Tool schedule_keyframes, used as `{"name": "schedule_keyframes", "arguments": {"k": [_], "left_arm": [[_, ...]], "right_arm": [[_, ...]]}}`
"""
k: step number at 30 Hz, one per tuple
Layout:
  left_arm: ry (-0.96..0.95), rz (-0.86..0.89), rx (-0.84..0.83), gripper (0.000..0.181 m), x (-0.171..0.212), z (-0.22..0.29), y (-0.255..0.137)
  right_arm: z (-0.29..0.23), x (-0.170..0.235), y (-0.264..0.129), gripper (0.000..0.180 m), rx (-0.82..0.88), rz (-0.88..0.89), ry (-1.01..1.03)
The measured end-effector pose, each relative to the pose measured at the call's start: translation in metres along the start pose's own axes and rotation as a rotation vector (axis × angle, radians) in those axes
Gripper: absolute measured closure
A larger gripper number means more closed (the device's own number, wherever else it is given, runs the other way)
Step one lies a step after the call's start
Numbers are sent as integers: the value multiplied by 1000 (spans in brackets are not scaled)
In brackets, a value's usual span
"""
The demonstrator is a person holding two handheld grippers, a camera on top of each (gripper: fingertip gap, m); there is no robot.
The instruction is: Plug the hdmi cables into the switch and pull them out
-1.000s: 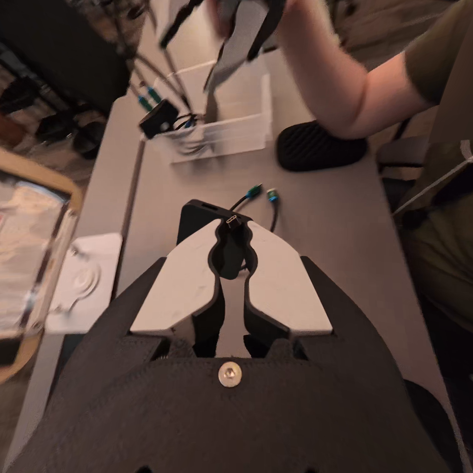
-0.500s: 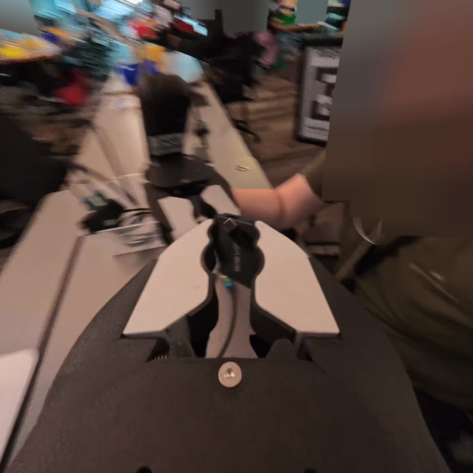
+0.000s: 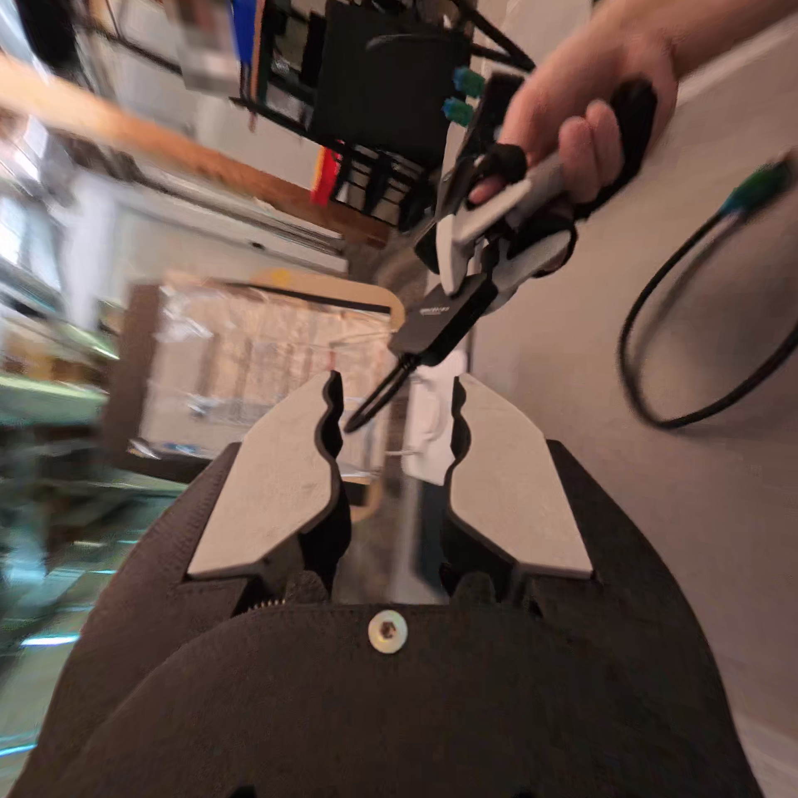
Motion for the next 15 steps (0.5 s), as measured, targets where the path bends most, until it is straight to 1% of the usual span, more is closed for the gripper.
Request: {"name": "schedule_keyframes", "arguments": {"k": [1,2,3,4,6,7,9,12,13,15], "left_arm": [[129,-38,-27,132,-3,9,7],[207,-78,-33,128,-5,16,15],[251,-111,-12,122,-5,22,23],[290,-139,24,121,-3,27,30],[394,-187,39,122,4,34,43],[440,-196,51,126,7,38,48],[523,-201,44,142,11,44,56],[623,-209,26,161,15,50,64],[623,-210,34,167,15,52,65],[546,-244,80,167,17,58,67]], "right_arm": [[4,0,1,166,-1,-5,17],[8,1,1,166,6,-18,38],[11,3,2,166,19,-37,48],[14,4,3,166,23,-53,55],[17,5,4,165,10,-65,79],[18,5,4,165,7,-73,83],[21,5,2,165,8,-83,94],[27,5,0,166,58,-99,84],[29,5,-2,165,74,-97,79],[32,2,-6,158,202,-95,-4]]}}
Point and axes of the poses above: each gripper's, where its closed fingertips meet, y out along the fingers, x out of its underside, z = x × y across the jaws, the point moved 8 cm from there along -y, back along the fingers, and after that the axes turned 3 degrees about x, right-handed, at the moved point
